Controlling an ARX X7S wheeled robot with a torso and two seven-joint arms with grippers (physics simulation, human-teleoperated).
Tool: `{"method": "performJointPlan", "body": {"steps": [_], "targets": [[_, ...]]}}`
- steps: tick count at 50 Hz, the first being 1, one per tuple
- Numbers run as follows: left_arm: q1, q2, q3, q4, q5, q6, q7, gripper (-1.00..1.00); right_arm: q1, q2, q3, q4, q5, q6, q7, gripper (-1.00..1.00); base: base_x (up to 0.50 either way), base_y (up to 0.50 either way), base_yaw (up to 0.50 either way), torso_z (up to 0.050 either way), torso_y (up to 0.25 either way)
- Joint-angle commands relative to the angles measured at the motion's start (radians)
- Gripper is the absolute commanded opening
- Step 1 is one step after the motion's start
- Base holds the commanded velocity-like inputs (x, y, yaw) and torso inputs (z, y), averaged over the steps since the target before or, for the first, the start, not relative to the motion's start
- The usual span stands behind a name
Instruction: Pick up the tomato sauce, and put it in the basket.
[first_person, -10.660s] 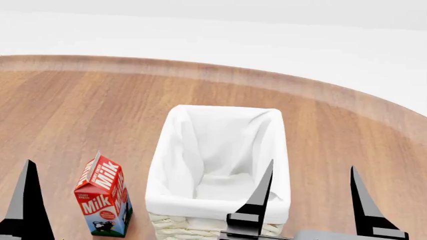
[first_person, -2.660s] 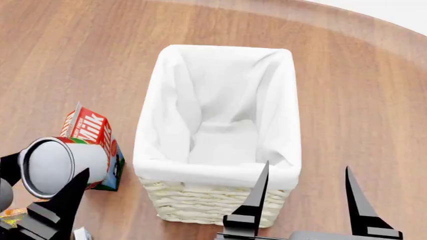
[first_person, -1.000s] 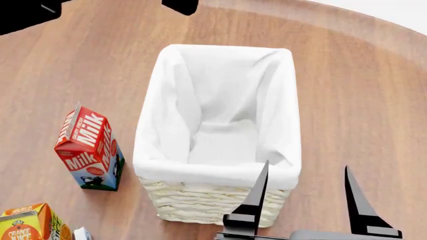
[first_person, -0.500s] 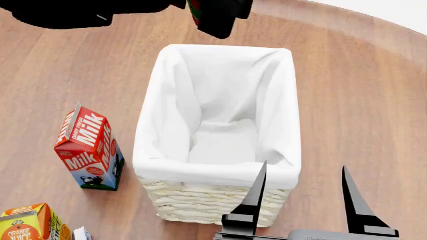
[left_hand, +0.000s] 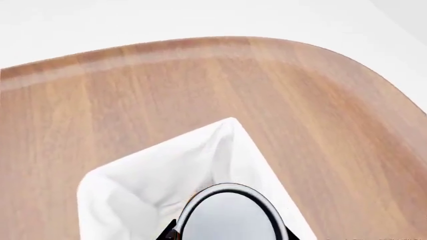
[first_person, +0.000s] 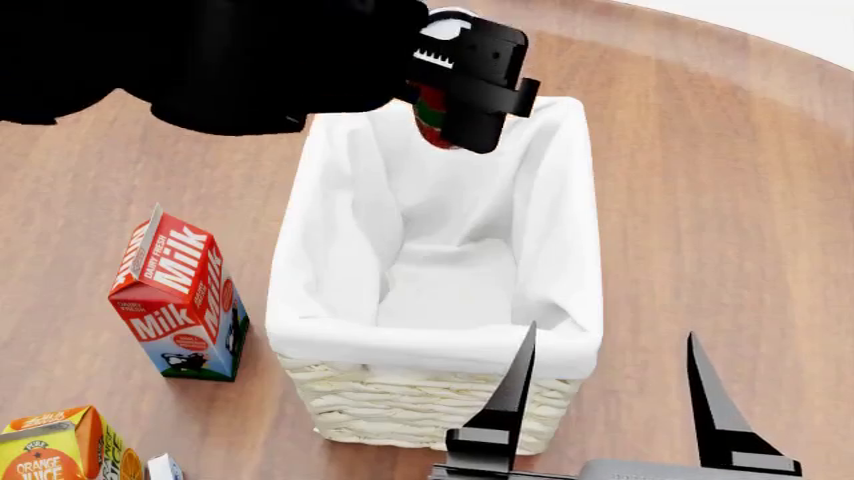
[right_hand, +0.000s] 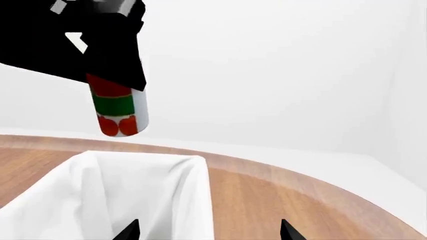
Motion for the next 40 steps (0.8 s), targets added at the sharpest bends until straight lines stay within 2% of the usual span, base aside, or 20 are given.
{"method": "performJointPlan", "body": {"steps": [1, 6, 20, 40], "targets": [[0.031, 0.005, 0.114, 0.003, -0.103, 0.097, -0.013, -1.0, -0.004, 0.004, 0.004, 0.01, 0.004, -0.012, 0.001, 1.0, 0.0, 0.0, 0.0, 0.0, 0.0], [0.052, 0.005, 0.103, -0.02, -0.177, 0.119, -0.022, -1.0, -0.003, 0.005, 0.006, 0.006, 0.007, -0.008, 0.003, 1.0, 0.0, 0.0, 0.0, 0.0, 0.0], [0.124, 0.005, 0.111, 0.0, -0.238, 0.189, -0.045, -1.0, -0.003, 0.008, 0.008, 0.004, 0.012, -0.009, 0.007, 1.0, 0.0, 0.0, 0.0, 0.0, 0.0], [0.18, 0.005, 0.119, -0.014, -0.193, 0.204, -0.063, -1.0, -0.01, 0.021, 0.024, -0.015, 0.02, -0.006, 0.018, 1.0, 0.0, 0.0, 0.0, 0.0, 0.001]]}}
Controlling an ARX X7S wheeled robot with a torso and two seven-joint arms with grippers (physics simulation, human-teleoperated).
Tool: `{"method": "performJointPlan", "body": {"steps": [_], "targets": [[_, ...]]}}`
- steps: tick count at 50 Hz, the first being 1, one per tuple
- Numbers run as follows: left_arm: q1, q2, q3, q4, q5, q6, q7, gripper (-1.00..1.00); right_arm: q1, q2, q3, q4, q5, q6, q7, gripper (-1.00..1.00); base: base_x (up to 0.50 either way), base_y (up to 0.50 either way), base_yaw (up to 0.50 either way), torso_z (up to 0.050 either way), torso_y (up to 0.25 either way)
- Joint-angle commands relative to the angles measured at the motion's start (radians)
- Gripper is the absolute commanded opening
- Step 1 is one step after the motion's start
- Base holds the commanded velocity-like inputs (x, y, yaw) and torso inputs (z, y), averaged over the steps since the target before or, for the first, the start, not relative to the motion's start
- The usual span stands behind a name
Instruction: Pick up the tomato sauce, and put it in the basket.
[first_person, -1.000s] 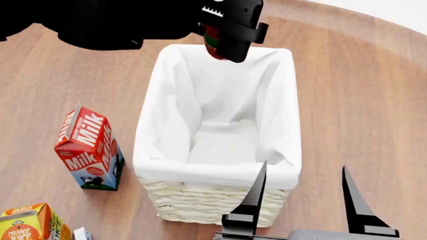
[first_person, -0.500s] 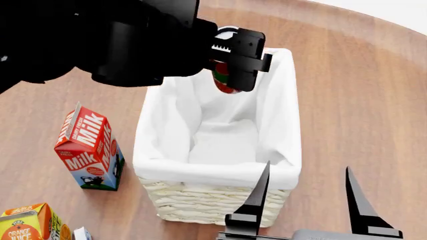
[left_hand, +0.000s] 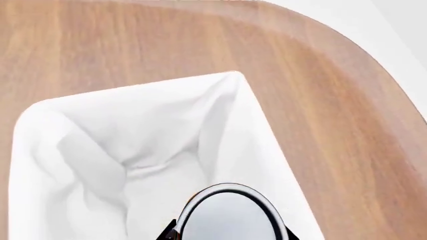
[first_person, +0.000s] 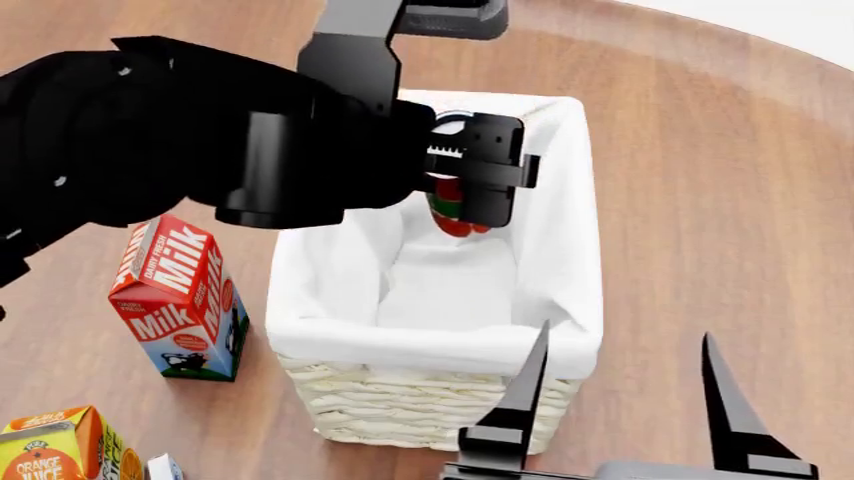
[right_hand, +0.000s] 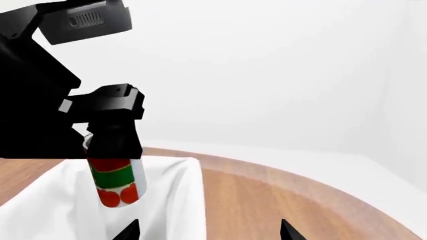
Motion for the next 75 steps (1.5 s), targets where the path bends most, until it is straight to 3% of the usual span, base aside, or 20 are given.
{"method": "performJointPlan", "body": {"steps": [1, 43, 75], "targets": [[0.024, 0.0, -0.003, -0.007, -0.008, 0.025, -0.013, -1.0, -0.002, 0.007, 0.008, -0.007, 0.005, 0.002, 0.005, 1.0, 0.0, 0.0, 0.0, 0.0, 0.0], [0.12, 0.0, -0.007, 0.05, 0.032, 0.156, -0.028, -1.0, 0.002, 0.019, 0.006, -0.024, 0.011, 0.01, 0.019, 1.0, 0.0, 0.0, 0.0, 0.0, 0.0], [0.147, 0.0, -0.01, 0.091, 0.099, 0.133, -0.094, -1.0, 0.009, 0.026, 0.002, -0.038, 0.017, 0.021, 0.029, 1.0, 0.0, 0.0, 0.0, 0.0, 0.0]]}}
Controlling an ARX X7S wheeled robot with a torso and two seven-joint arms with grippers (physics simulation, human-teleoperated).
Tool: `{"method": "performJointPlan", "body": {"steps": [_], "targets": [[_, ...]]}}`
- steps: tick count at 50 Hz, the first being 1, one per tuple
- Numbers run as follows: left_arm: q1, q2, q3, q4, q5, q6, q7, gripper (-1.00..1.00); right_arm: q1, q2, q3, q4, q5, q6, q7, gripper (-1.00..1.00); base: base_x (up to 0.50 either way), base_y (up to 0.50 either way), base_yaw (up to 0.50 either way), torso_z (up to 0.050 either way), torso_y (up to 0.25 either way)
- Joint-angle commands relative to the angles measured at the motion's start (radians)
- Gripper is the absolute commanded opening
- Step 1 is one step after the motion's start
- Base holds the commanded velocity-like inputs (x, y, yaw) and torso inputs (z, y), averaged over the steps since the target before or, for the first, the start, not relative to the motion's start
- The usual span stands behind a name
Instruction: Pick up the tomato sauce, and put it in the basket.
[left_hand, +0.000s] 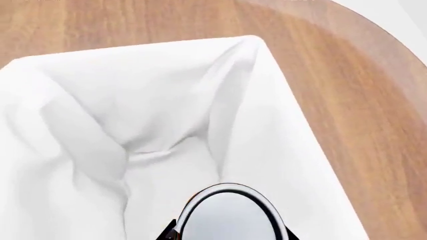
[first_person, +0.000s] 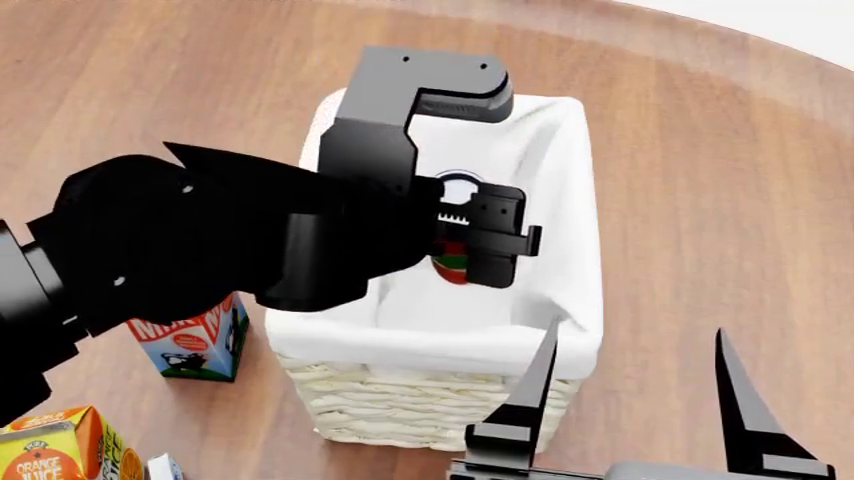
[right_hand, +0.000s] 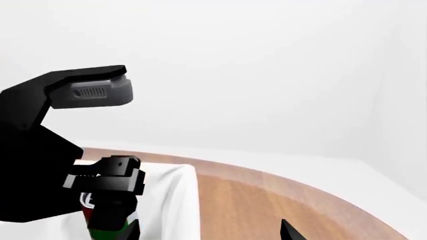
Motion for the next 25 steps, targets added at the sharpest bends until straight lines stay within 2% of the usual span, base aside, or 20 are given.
{"method": "performJointPlan", "body": {"steps": [1, 25], "targets": [[0.003, 0.001, -0.004, 0.019, 0.019, 0.006, -0.013, -1.0, 0.003, 0.002, -0.001, -0.008, 0.003, 0.006, 0.005, 1.0, 0.0, 0.0, 0.0, 0.0, 0.0], [0.017, 0.001, -0.011, 0.048, 0.122, -0.007, 0.054, -1.0, 0.003, 0.006, -0.004, -0.009, 0.007, 0.004, 0.01, 1.0, 0.0, 0.0, 0.0, 0.0, 0.0]]}}
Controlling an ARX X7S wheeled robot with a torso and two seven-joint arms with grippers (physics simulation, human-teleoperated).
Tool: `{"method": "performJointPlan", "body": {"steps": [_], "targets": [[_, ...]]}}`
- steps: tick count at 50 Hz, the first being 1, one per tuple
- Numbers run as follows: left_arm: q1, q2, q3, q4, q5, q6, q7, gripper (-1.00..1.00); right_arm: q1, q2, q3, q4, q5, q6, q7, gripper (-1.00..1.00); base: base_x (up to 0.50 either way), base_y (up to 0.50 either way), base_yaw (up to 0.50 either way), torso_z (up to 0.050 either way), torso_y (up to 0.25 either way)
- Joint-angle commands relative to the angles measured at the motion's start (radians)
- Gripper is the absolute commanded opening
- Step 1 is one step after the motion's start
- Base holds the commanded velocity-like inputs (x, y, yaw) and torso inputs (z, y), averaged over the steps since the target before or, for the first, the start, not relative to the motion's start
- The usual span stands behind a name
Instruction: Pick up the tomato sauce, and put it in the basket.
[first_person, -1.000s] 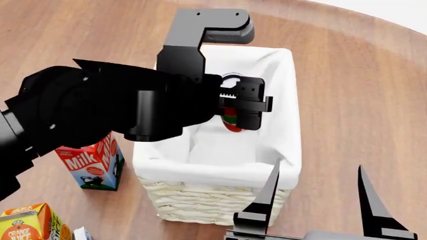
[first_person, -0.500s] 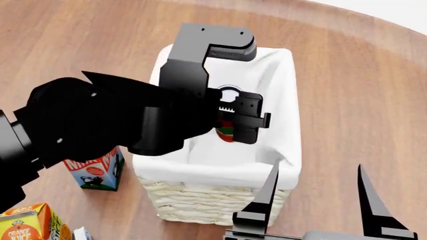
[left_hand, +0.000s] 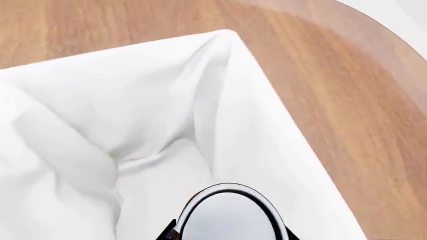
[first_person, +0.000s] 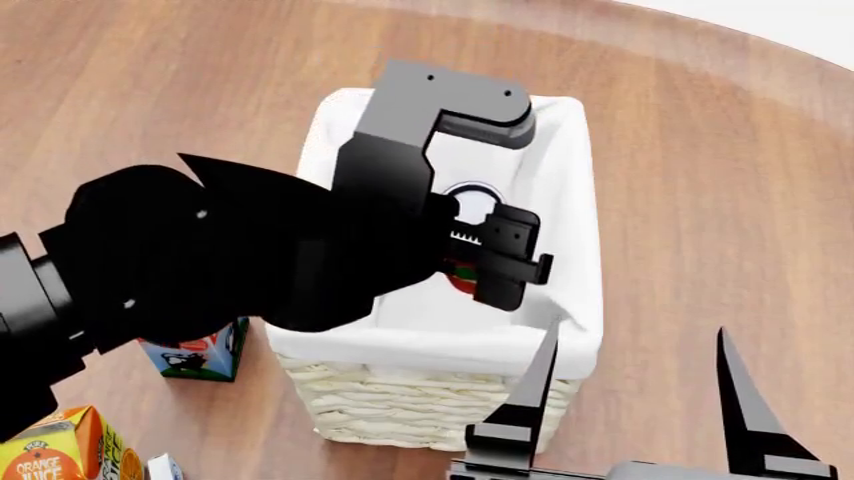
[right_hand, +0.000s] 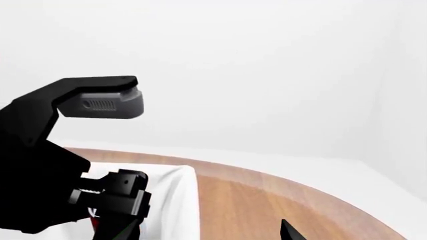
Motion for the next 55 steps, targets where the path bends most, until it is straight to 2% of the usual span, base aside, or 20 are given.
{"method": "performJointPlan", "body": {"steps": [1, 52, 53, 55], "targets": [[0.002, 0.0, -0.005, 0.004, 0.03, 0.004, 0.013, -1.0, 0.003, 0.002, -0.002, -0.005, 0.002, 0.006, 0.004, 1.0, 0.0, 0.0, 0.0, 0.0, 0.0], [0.034, 0.0, -0.006, -0.014, 0.056, 0.01, 0.001, -1.0, 0.009, 0.009, -0.013, -0.003, 0.006, 0.001, 0.015, 1.0, 0.0, 0.0, 0.0, 0.0, 0.0], [0.035, 0.0, -0.006, -0.012, 0.058, 0.007, 0.001, 1.0, 0.009, 0.01, -0.014, -0.003, 0.005, 0.001, 0.015, 1.0, 0.0, 0.0, 0.0, 0.0, 0.0], [0.037, 0.0, -0.007, -0.011, 0.061, 0.005, 0.006, 1.0, 0.01, 0.01, -0.015, -0.006, 0.006, 0.005, 0.017, 1.0, 0.0, 0.0, 0.0, 0.0, 0.0]]}}
